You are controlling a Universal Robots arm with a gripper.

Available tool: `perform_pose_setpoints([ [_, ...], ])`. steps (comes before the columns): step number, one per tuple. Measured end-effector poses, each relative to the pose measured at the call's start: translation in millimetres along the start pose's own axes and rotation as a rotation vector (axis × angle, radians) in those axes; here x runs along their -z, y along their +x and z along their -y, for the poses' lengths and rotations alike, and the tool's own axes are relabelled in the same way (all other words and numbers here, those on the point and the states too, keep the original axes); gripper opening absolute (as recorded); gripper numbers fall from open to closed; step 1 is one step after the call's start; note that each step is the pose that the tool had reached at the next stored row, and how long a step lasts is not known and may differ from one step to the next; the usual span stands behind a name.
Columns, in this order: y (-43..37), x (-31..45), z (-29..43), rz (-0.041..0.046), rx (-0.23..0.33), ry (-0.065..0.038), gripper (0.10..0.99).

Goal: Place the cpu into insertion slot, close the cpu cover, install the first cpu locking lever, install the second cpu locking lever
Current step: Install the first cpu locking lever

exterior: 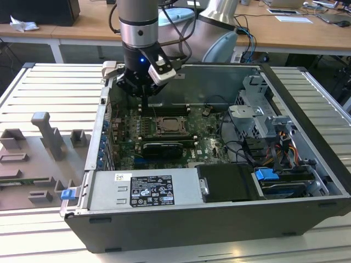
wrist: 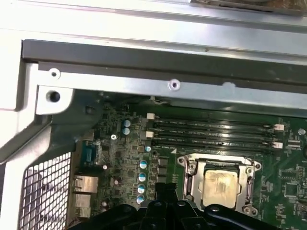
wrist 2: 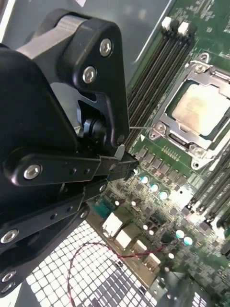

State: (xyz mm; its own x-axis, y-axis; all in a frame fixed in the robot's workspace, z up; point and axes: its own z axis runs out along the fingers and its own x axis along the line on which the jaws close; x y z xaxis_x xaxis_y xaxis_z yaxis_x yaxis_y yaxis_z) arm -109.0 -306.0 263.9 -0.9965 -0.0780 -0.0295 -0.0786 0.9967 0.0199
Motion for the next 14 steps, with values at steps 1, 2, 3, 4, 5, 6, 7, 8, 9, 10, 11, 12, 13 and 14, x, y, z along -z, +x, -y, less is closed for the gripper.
perform_pose_setpoints([
  [1, -0.1, -0.9, -1.5, 0.0001, 0.0, 0.0, 0.106],
  [2, -0.2, -1.6, -2.7, 0.0001, 0.0, 0.0, 0.106],
  [3, -0.4, -2.8, -4.6, 0.0002, 0.0, 0.0, 0.106],
  [4, -0.4, -3.7, -6.3, 0.0001, 0.0, 0.0, 0.106],
  [5, -0.6, -4.9, -8.2, 0.0001, 0.0, 0.0, 0.106],
  [6, -1.2, -6.0, -10.5, 0.0001, 0.0, 0.0, 0.106],
  [7, -2.2, -6.8, -12.7, 0.0, 0.0, 0.0, 0.106],
  [8, -3.1, -7.3, -14.3, 0.0001, 0.0, 0.0, 0.106],
  [9, -4.0, -7.7, -15.5, 0.0001, 0.0, 0.0, 0.106],
  [10, -5.5, -8.2, -17.0, 0.0, 0.0, 0.0, 0.106],
  [11, -6.7, -8.4, -17.5, -0.0002, 0.0, 0.0, 0.106],
  [12, -8.9, -8.7, -17.5, -0.0004, 0.0, 0.0, 0.106],
  [13, -11.9, -9.0, -17.3, -0.0006, 0.0, 0.0, 0.106],
  [14, -14.2, -9.3, -17.1, -0.0008, 0.0, 0.0, 0.106],
])
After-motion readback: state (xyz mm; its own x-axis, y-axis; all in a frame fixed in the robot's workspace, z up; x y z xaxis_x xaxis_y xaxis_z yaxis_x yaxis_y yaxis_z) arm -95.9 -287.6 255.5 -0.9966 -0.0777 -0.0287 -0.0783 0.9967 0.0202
